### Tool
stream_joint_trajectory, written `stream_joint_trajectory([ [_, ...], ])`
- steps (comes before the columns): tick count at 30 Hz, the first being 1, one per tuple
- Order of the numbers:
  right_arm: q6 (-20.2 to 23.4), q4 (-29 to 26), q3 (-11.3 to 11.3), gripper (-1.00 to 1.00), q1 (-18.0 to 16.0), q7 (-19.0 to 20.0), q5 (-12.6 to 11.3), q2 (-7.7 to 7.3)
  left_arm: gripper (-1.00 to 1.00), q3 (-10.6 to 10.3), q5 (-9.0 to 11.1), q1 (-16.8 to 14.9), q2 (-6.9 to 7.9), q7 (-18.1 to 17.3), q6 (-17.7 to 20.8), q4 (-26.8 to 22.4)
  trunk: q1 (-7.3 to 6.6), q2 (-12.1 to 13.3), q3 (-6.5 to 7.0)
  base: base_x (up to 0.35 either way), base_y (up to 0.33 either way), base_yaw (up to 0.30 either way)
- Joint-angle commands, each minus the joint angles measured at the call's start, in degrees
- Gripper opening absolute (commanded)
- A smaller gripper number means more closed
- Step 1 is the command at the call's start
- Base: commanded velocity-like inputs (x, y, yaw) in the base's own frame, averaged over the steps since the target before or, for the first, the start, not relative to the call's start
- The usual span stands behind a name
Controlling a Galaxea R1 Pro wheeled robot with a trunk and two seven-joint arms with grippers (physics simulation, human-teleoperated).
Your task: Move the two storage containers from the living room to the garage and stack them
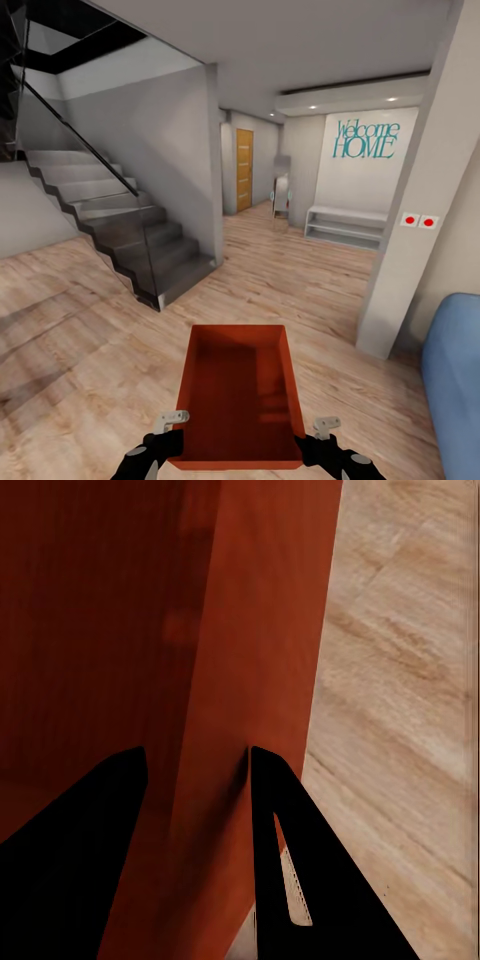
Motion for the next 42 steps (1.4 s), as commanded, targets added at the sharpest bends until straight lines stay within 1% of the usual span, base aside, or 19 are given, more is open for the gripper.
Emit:
stream_joint_trajectory([
  [1,-0.1,0.1,0.3,-1.0,0.0,0.6,0.9,0.81,-1.0,0.4,0.0,-0.1,-0.38,0.3,0.4,-0.2,0.05,-0.1,-0.09,0.327,-0.101,0.0],
  [42,-0.1,0.1,0.3,-1.0,0.0,0.2,0.8,0.81,-1.0,0.4,0.0,-0.1,-0.38,0.4,0.4,-0.2,0.05,-0.1,-0.09,0.327,-0.136,0.0],
])
